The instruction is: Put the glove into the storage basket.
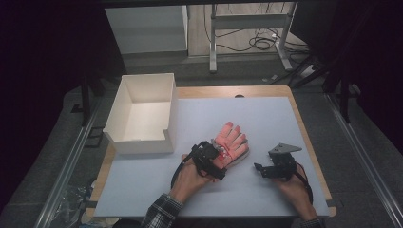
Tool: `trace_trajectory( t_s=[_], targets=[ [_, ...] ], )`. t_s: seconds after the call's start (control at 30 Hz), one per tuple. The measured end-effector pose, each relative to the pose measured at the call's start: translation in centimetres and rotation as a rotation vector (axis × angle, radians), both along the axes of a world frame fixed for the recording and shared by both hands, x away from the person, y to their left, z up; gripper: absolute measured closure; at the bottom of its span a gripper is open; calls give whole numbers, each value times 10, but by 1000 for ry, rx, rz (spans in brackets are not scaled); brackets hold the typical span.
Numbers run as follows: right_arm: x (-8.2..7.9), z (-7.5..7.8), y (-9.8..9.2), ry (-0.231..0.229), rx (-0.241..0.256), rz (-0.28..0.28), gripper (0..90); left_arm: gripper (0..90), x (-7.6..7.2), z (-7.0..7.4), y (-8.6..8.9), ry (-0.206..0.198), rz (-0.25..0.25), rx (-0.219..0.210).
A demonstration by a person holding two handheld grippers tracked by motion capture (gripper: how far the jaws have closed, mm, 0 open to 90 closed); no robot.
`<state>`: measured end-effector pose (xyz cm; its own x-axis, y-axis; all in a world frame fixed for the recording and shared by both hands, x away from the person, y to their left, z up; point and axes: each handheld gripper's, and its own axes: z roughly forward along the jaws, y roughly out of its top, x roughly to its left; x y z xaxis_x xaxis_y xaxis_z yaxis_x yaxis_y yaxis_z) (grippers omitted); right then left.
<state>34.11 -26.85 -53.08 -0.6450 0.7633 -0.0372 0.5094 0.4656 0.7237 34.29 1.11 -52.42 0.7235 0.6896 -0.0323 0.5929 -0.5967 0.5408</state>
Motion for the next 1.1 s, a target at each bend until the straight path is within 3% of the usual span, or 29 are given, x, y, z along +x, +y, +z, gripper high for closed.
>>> trace_trajectory(
  t_s=[0.03,0.17,0.33,0.57,0.8,0.9,1.1],
  targets=[
    [0,0,0,0,0,0,204,34,-1,-2,-1,22,-2,4],
    [0,0,0,-2,1,0,204,103,-2,0,-2,31,-2,10],
    [0,0,0,-2,1,0,204,295,-3,7,-2,47,-24,20],
    [0,0,0,-2,1,-1,204,443,2,11,11,78,-42,-62],
    [0,0,0,-2,1,-1,204,475,5,16,17,77,-74,-94],
    [0,0,0,-2,2,-1,204,475,8,19,21,70,-58,-120],
    [0,0,0,-2,2,0,204,472,16,30,28,57,-34,-112]
  ],
)
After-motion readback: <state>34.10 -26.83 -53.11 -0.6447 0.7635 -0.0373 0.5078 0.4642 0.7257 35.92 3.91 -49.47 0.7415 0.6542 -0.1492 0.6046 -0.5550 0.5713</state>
